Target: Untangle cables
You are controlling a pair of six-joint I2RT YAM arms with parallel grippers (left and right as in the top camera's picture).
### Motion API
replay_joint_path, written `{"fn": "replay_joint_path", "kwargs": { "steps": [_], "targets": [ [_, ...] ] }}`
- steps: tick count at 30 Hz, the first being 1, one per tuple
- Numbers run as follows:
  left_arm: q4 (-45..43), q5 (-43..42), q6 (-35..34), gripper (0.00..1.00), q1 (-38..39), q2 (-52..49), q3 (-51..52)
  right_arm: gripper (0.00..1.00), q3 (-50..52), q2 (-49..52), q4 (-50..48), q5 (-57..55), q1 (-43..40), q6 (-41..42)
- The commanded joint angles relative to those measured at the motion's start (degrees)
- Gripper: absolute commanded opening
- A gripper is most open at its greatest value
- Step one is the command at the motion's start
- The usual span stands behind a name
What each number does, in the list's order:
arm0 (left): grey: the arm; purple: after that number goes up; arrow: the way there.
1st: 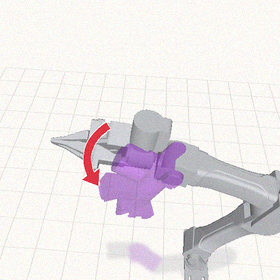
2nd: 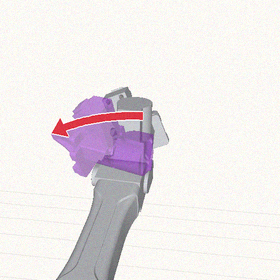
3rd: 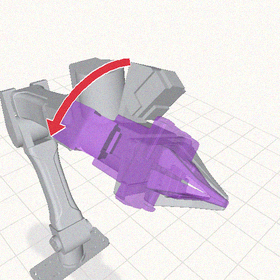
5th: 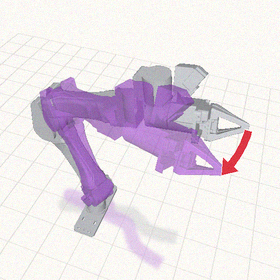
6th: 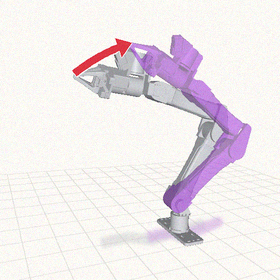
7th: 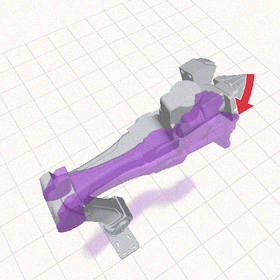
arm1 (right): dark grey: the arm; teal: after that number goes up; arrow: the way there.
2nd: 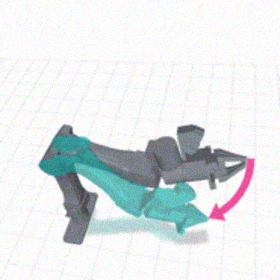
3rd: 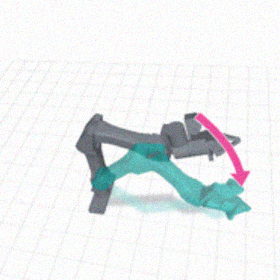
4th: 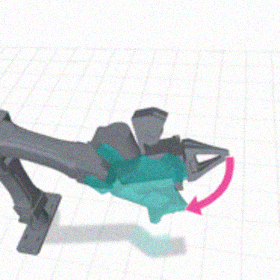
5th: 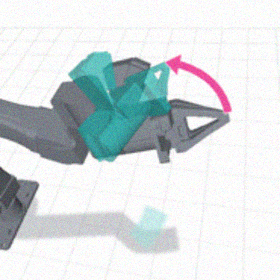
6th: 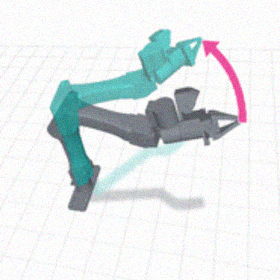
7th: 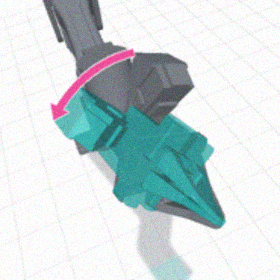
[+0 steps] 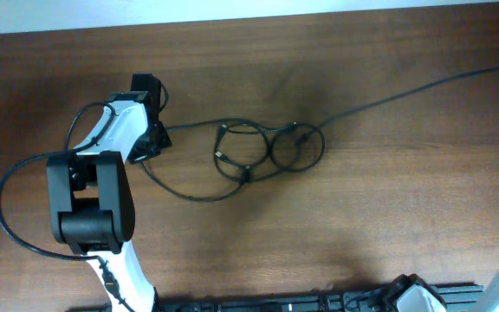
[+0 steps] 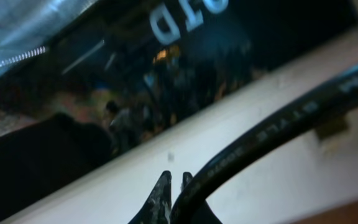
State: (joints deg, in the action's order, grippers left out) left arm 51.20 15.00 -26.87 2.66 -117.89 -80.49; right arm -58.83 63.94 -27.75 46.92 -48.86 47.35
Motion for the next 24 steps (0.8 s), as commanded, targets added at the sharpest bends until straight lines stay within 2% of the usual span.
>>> {"fn": "replay_joint_path", "kwargs": {
  "steps": [1, 3, 4, 5, 6, 7, 9, 11, 13, 17, 19, 21, 22, 23, 24],
  "targets": [
    [0.02, 4.46, -0.74, 0.00, -0.33, -0.63, 0.15, 0.04, -9.60, 2.86, 5.84, -6.27, -3.45, -9.57],
    [0.13, 10.47, -1.01, 0.00, -1.16, -0.63, 0.15, 0.04, -15.21, 5.92, 20.68, -12.83, -1.92, -23.02],
    [0.83, 13.16, -3.58, 0.00, -2.16, -0.63, 0.15, 0.04, -16.98, 7.65, 27.17, -18.27, -0.59, -30.32],
    [1.22, 13.29, -4.66, 0.00, -3.17, -0.63, 0.17, 0.04, -18.03, 9.49, 32.52, -29.16, 0.90, -35.93],
    [1.18, 13.29, -4.63, 0.00, -4.26, -0.63, 0.20, 0.04, -18.36, 11.93, 33.53, -41.24, 1.60, -40.44],
    [1.18, 12.87, -4.61, 0.00, -4.72, -0.63, 0.20, 0.04, -18.75, 13.90, 32.65, -45.94, 1.60, -41.16],
    [1.18, 8.24, -4.59, 0.00, -4.63, -0.63, 0.20, 0.04, -21.33, 15.34, 28.94, -34.27, 2.21, -40.89],
    [1.16, 6.80, -4.59, 0.00, -4.63, -0.63, 0.20, 0.04, -26.95, 16.00, 27.87, -44.24, 4.02, -43.67],
    [1.18, 6.58, -4.61, 0.00, -4.63, -0.63, 0.20, 0.04, -29.40, 19.96, 26.53, -49.07, 3.74, -56.89],
    [1.20, 3.10, -4.59, 0.00, -4.63, -0.63, 0.20, 0.04, -29.38, 34.32, 25.18, -56.48, 3.30, -72.24],
    [1.20, 1.40, -4.61, 0.00, -4.63, -0.63, 0.20, 0.04, -29.38, 42.29, 30.71, -57.09, 0.46, -71.95],
    [1.16, -0.33, -4.61, 0.00, -4.63, -0.63, 0.20, 0.04, -29.38, 49.44, 41.31, -57.00, -0.39, -68.65],
    [1.18, -0.33, -4.59, 0.00, -4.63, -0.63, 0.20, 0.26, -29.35, 50.93, 44.35, -56.59, -0.33, -65.33],
    [1.20, -0.33, -4.59, 0.00, -4.63, -0.63, 0.20, 0.53, -29.35, 51.23, 46.47, -56.46, -0.28, -61.18],
    [1.18, -0.33, -4.59, 0.00, -4.63, -0.63, 0.20, 0.76, -29.38, 50.90, 47.43, -56.37, -0.20, -57.81]
  ]
}}
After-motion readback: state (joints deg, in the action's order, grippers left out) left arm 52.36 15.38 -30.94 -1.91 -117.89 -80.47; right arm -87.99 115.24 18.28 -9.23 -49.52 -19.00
